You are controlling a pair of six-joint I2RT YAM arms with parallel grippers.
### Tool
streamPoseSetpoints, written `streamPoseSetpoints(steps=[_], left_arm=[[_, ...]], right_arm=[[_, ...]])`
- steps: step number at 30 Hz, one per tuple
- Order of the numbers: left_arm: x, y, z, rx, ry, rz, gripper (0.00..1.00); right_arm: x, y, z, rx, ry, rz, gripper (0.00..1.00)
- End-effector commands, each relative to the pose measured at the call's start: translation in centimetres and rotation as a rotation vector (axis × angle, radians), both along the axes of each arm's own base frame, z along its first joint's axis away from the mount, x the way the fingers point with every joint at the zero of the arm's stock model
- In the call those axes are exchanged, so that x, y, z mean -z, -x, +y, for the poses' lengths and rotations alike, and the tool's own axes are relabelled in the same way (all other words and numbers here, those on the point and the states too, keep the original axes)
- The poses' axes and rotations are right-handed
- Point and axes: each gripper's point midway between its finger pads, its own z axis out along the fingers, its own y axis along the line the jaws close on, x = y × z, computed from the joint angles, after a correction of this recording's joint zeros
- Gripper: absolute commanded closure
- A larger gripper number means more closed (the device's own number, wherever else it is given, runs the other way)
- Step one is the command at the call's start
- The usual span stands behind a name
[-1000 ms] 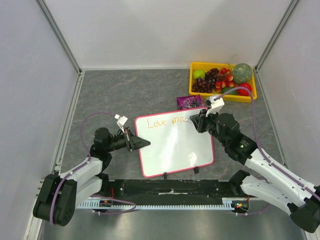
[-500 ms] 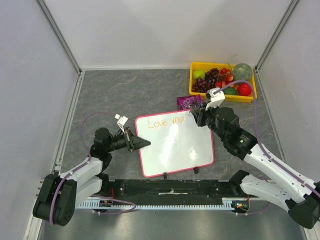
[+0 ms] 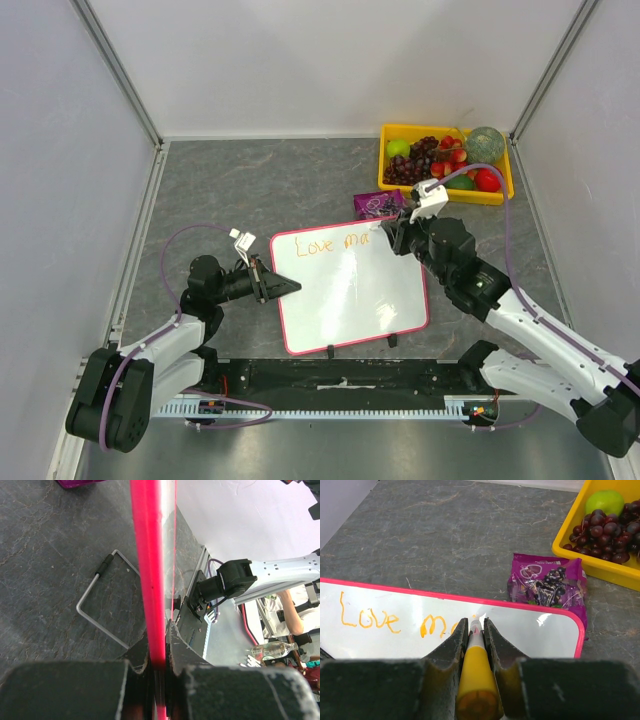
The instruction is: Write a sentence on the whiteboard
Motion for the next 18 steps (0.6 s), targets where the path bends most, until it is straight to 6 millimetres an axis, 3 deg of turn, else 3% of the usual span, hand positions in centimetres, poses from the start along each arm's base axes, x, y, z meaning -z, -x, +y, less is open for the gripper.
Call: streamPoseSetpoints(steps=[1,11,18], left_arm=[[1.7,-0.7,0.5,-0.022,-0.086,-0.115,0.98],[1.8,-0.7,0.5,-0.025,-0.088,-0.111,0.98],[1.7,-0.8,0.4,-0.025,-0.088,-0.116,0.98]], right_arm=[[1.4,0.3,-0.5,0.004,0.019,0.012,1.0],[3.9,2.1,-0.4,-0.051,0.015,0.073,1.0],[4.6,2.6,-0.4,-0.061,0.015,0.089,1.0]])
